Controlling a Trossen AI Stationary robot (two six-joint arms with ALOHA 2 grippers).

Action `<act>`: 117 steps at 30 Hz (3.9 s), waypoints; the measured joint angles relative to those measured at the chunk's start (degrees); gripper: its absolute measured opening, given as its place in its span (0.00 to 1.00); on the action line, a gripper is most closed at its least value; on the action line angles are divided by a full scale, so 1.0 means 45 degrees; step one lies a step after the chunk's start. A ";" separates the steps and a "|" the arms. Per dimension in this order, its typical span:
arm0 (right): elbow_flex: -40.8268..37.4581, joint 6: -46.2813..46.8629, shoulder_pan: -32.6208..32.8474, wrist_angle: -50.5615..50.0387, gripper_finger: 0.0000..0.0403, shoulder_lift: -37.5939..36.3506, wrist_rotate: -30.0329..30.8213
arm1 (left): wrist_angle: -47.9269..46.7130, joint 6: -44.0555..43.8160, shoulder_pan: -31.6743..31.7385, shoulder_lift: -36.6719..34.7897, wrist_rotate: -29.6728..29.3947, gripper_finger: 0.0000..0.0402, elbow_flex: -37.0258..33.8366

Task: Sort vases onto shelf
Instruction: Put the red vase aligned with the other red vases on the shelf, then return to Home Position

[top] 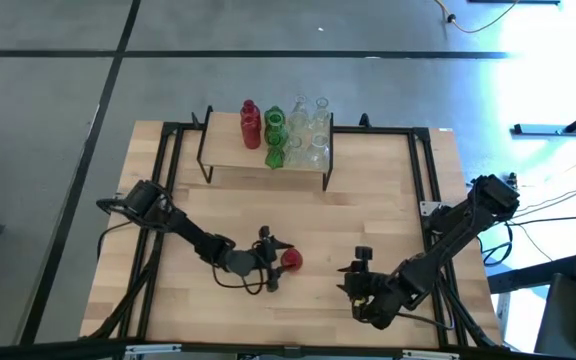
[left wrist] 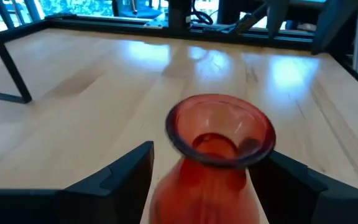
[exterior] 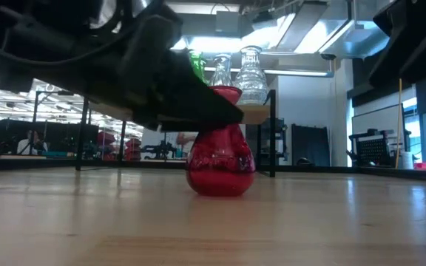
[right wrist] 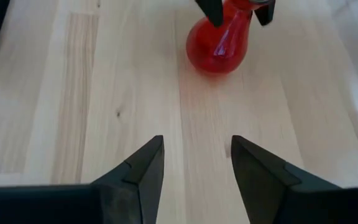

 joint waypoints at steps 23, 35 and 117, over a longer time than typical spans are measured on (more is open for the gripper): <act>0.0004 -0.0062 -0.0005 0.0183 0.43 0.0000 0.0117 | -0.3360 0.0580 -0.0894 -0.2894 -0.0700 0.36 0.0416; 0.0004 -0.0067 -0.0005 0.0200 0.43 0.0005 0.0436 | -0.9914 0.1628 -0.0178 -0.8816 -0.5339 0.37 0.0426; 0.0009 0.0022 -0.0356 0.2063 0.43 0.0368 -0.0646 | -1.1572 0.1600 0.3817 -1.2788 0.1665 0.55 0.0415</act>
